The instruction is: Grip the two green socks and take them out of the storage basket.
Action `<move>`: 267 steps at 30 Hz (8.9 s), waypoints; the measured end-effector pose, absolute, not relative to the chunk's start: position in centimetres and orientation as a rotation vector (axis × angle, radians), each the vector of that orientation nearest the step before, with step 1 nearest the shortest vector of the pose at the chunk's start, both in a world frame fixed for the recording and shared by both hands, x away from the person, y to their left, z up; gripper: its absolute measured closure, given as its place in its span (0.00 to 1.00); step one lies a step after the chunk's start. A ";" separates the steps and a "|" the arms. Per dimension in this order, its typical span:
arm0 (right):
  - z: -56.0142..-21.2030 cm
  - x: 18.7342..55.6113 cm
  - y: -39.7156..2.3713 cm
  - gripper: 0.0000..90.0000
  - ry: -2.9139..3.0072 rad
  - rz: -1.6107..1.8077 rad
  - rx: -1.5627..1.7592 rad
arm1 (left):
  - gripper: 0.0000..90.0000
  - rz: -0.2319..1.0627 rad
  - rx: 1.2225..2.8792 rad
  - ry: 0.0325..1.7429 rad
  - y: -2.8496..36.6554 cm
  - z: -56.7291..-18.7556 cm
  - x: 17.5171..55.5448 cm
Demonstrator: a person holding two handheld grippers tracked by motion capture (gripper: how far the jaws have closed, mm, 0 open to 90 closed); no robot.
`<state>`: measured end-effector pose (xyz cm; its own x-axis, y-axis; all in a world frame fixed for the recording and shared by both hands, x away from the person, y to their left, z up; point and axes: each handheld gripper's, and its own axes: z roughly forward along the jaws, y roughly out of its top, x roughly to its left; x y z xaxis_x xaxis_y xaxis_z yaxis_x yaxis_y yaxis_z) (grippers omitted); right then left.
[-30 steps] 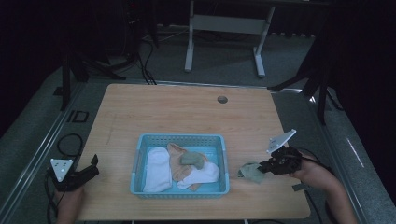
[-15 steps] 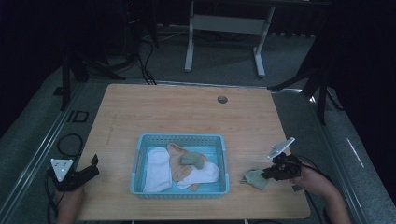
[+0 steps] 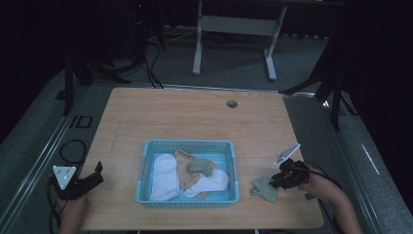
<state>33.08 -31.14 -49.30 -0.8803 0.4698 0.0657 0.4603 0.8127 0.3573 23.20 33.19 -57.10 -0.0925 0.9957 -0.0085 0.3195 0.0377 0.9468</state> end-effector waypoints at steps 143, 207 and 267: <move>-37.5 34.4 -13.4 0.93 2.923 0.646 0.108 | 0.00 1.083 1.395 1.518 33.2 -57.1 23.2; -51.6 39.4 -24.9 0.92 2.922 0.554 0.700 | 0.00 1.083 1.398 1.520 33.2 -57.1 23.2; -52.9 34.6 -38.2 0.14 2.262 0.981 1.301 | 0.00 1.087 1.398 1.523 33.1 -57.1 23.2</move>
